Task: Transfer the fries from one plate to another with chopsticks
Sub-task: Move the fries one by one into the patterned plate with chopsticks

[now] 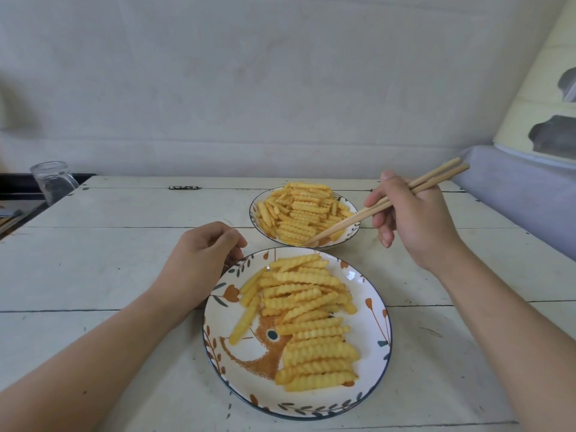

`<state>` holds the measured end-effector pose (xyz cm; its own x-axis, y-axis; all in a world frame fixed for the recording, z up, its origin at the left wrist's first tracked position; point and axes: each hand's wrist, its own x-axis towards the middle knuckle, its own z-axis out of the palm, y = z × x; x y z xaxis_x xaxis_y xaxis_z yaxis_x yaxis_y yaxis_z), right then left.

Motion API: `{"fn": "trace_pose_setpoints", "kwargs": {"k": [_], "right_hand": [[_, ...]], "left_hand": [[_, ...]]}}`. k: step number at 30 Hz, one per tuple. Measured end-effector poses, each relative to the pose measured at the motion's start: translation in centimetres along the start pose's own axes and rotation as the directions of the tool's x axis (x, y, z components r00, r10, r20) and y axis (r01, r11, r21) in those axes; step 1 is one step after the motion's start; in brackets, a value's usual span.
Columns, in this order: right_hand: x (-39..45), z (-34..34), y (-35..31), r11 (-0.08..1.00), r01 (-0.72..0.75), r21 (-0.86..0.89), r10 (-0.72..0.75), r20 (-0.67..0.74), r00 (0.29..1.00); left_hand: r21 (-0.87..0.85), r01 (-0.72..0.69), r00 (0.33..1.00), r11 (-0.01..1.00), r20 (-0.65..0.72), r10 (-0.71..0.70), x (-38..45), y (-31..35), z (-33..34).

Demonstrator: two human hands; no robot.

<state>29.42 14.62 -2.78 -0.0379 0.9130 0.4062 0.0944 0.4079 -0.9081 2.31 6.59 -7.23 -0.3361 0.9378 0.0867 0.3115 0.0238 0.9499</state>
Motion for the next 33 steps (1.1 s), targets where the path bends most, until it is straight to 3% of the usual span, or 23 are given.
{"fn": "trace_pose_setpoints", "kwargs": {"k": [5, 10, 33], "right_hand": [[0.5, -0.7, -0.1, 0.985, -0.13, 0.111, 0.141, -0.102, 0.985], [0.5, -0.4, 0.7, 0.969, -0.197, 0.148, 0.21, -0.075, 0.975], [0.5, 1.7, 1.2, 0.966, -0.169, 0.195, 0.179, -0.034, 0.983]], "left_hand": [[-0.003, 0.004, 1.0, 1.0, 0.0, -0.004, 0.0, 0.0, 0.0], [-0.01, -0.003, 1.0, 1.0, -0.001, 0.003, -0.1, 0.0, 0.1], [0.003, 0.0, 1.0, 1.0, 0.002, 0.0, -0.1, 0.1, 0.0]]}}
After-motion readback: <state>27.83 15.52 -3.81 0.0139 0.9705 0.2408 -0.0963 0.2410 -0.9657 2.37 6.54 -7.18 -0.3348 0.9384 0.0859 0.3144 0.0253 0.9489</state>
